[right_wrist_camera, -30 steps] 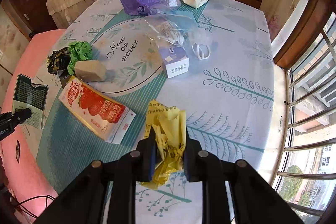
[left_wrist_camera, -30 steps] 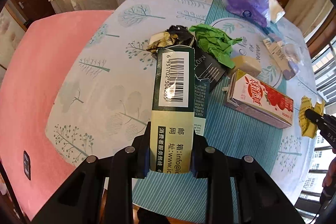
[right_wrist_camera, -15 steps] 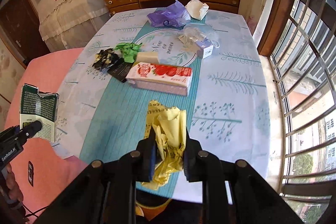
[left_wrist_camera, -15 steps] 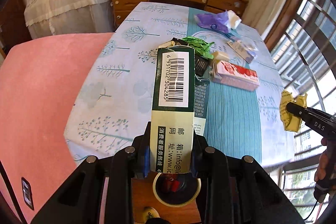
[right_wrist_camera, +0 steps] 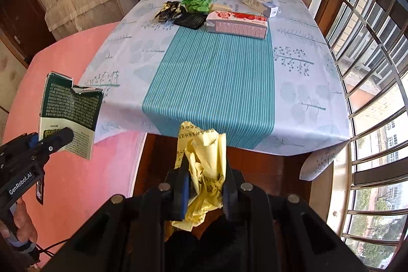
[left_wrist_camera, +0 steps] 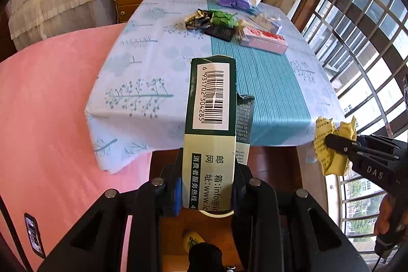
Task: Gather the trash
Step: 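Lower the box and yellow wrapper over the bin and open both tools, then raise both tools back toward the table, then move the right tool onto the strawberry milk carton and close around it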
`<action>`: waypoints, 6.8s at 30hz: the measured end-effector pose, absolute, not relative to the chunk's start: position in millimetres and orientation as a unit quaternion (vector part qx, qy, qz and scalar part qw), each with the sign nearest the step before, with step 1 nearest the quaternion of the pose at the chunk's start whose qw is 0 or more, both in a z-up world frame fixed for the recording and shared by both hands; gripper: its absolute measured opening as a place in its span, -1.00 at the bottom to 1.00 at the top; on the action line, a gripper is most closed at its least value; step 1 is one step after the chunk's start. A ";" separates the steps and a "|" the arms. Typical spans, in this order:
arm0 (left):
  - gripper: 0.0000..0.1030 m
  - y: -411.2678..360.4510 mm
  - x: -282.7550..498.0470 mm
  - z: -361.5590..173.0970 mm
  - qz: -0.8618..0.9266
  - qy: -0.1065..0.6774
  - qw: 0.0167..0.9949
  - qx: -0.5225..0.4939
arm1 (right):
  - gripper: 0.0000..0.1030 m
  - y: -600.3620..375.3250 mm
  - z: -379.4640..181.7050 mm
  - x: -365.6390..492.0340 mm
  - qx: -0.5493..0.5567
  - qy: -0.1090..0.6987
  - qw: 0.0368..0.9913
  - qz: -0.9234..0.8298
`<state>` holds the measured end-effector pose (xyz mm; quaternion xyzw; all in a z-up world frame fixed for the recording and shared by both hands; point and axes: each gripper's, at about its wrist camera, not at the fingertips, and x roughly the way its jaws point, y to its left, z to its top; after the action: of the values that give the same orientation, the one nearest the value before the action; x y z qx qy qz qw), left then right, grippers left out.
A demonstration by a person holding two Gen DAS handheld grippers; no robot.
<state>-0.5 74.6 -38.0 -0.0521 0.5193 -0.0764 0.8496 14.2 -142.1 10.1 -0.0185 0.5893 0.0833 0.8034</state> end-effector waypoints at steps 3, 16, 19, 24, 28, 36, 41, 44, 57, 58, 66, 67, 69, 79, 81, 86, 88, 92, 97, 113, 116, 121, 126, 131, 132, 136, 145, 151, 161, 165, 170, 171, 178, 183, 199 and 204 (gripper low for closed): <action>-0.49 73.7 -9.5 -47.1 -0.080 0.526 0.845 -0.065 | -0.61 -137.2 3.3 2.1 -0.028 0.602 0.794 0.081; -0.49 71.4 -30.2 -143.2 -0.052 0.586 0.800 -0.114 | -0.61 -119.1 -90.7 -21.1 -0.019 0.658 0.746 0.100; -0.49 73.8 -32.1 -181.0 -0.039 0.606 0.784 -0.128 | -0.61 -119.2 -131.0 -22.0 0.004 0.673 0.733 0.098; -0.49 70.1 -29.8 -249.1 -0.020 0.636 0.757 -0.145 | -0.61 -121.7 -201.3 -20.5 0.039 0.692 0.716 0.087; -0.49 58.7 -22.1 -301.7 -0.015 0.654 0.744 -0.139 | -0.59 -126.6 -253.2 -17.5 0.058 0.704 0.704 0.073; -0.48 23.5 -7.3 -389.2 -0.020 0.666 0.739 -0.096 | -0.51 -137.0 -342.6 -7.8 0.044 0.718 0.694 0.037; 0.16 12.9 -2.3 -421.8 -0.023 0.678 0.730 -0.082 | -0.11 -136.5 -369.7 -1.6 0.038 0.722 0.691 0.024; 0.45 19.1 -3.4 -425.7 -0.021 0.672 0.733 -0.100 | 0.03 -136.3 -372.3 0.7 0.037 0.721 0.692 0.027; 0.83 48.7 1.6 -371.4 -0.003 0.634 0.766 -0.107 | 0.15 -130.3 -341.1 5.8 0.047 0.719 0.693 0.019; 0.83 50.1 0.7 -362.6 -0.002 0.629 0.769 -0.111 | 0.15 -131.1 -335.3 5.7 0.050 0.719 0.693 0.017; 0.83 60.5 -8.7 -287.1 -0.009 0.590 0.798 -0.120 | 0.15 -135.4 -259.1 8.7 0.059 0.701 0.711 0.016; 0.83 60.4 -9.7 -276.3 -0.011 0.585 0.802 -0.122 | 0.15 -135.8 -249.2 9.0 0.060 0.699 0.712 0.017; 0.83 59.1 -12.0 -252.2 -0.016 0.574 0.809 -0.128 | 0.15 -136.8 -223.7 7.3 0.060 0.694 0.717 0.020; 0.83 53.2 -15.7 -122.0 -0.039 0.530 0.839 -0.114 | 0.15 -149.2 -92.2 2.2 0.073 0.666 0.741 0.035; 0.83 56.1 -15.6 -95.2 -0.036 0.518 0.848 -0.107 | 0.15 -153.4 -68.4 3.8 0.081 0.656 0.750 0.034; 0.83 61.8 -11.0 -31.1 -0.033 0.486 0.869 -0.083 | 0.15 -159.9 -19.9 5.5 0.094 0.620 0.778 0.027; 0.83 62.4 -9.0 -12.3 -0.038 0.475 0.876 -0.077 | 0.15 -162.2 -3.4 6.9 0.098 0.603 0.792 0.024; 0.83 57.9 -2.8 18.0 -0.051 0.459 0.885 -0.059 | 0.15 -165.4 27.1 14.7 0.107 0.568 0.816 0.016; 0.83 50.7 6.4 44.0 -0.064 0.432 0.899 -0.032 | 0.15 -166.3 52.0 28.4 0.105 0.537 0.837 0.010; 0.81 62.7 78.7 31.2 -0.018 0.457 0.888 -0.051 | 0.15 -180.3 61.6 110.4 0.102 0.491 0.865 0.030; 0.80 60.4 103.3 19.3 -0.004 0.467 0.882 -0.067 | 0.15 -188.7 50.9 141.9 0.092 0.495 0.863 0.050; 0.80 42.3 153.8 2.9 0.024 0.480 0.872 -0.091 | 0.15 -204.4 30.0 205.0 0.058 0.510 0.853 0.094; 0.80 9.4 200.4 -9.9 0.038 0.498 0.860 -0.103 | 0.15 -215.5 13.1 263.8 0.006 0.528 0.835 0.154; 0.79 -20.3 234.4 -28.1 0.059 0.515 0.848 -0.106 | 0.28 -205.7 -13.4 310.9 -0.075 0.541 0.806 0.228; 0.79 -22.9 238.9 -32.5 0.062 0.521 0.844 -0.109 | 0.31 -201.6 -20.6 318.8 -0.095 0.543 0.797 0.247; 0.79 -23.9 245.1 -49.9 0.088 0.542 0.828 -0.116 | 0.34 -180.2 -46.0 335.5 -0.154 0.544 0.764 0.311; 0.79 -7.0 243.7 -73.6 0.142 0.568 0.798 -0.144 | 0.41 -148.5 -76.9 341.9 -0.231 0.533 0.705 0.408; 0.79 -3.6 250.8 -74.6 0.154 0.570 0.792 -0.158 | 0.41 -138.4 -83.1 342.1 -0.236 0.547 0.680 0.428; 0.79 -1.7 271.8 -69.9 0.151 0.563 0.796 -0.164 | 0.12 -145.1 -86.6 339.3 -0.251 0.539 0.679 0.431; 0.79 2.0 285.2 -65.5 0.150 0.559 0.800 -0.158 | 0.10 -154.6 -76.7 347.9 -0.201 0.546 0.689 0.432; 0.79 7.8 302.8 -63.2 0.146 0.557 0.802 -0.162 | 0.10 -159.6 -70.8 362.2 -0.175 0.542 0.713 0.409; 0.79 8.2 305.9 -64.4 0.144 0.558 0.800 -0.165 | 0.10 -160.6 -71.1 367.0 -0.168 0.544 0.717 0.401; 0.79 -3.7 334.8 -86.9 0.138 0.581 0.779 -0.190 | 0.10 -174.0 -73.3 400.1 -0.102 0.557 0.746 0.350; 0.79 -12.9 361.1 -106.0 0.166 0.596 0.758 -0.207 | 0.10 -184.0 -74.6 407.9 -0.081 0.557 0.756 0.334; 0.34 -28.7 401.4 -153.3 0.242 0.613 0.724 -0.205 | 0.10 -200.1 -78.8 398.3 -0.053 0.569 0.752 0.330; 0.14 -27.1 388.9 -149.7 0.224 0.612 0.730 -0.206 | 0.10 -206.9 -79.3 389.2 -0.044 0.574 0.752 0.322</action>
<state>388.9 -27.1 -149.7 -0.2059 0.6123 0.2241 0.7297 389.2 -206.9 -79.3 -0.0438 0.5742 0.3217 0.7516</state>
